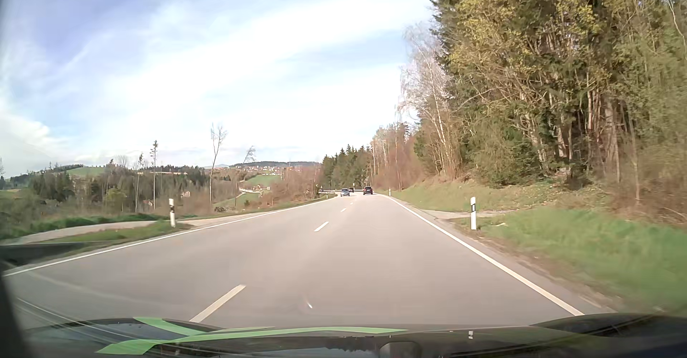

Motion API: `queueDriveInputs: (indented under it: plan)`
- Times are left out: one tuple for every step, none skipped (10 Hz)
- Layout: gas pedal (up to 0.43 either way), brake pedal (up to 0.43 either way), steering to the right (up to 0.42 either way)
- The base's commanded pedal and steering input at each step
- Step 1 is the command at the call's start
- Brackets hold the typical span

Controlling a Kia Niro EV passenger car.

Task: Follow the waypoints while adhering to traffic rules and regulations

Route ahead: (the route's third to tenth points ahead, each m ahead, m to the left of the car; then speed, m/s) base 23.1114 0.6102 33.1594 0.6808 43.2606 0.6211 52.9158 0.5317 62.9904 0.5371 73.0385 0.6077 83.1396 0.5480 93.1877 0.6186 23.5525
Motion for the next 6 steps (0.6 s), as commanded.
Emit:
queueDriveInputs:
  plan:
    - [0.169, 0.000, 0.001]
    - [0.169, 0.000, 0.001]
    - [0.169, 0.000, 0.001]
    - [0.177, 0.000, 0.001]
    - [0.177, 0.000, 0.001]
    - [0.177, 0.000, 0.001]
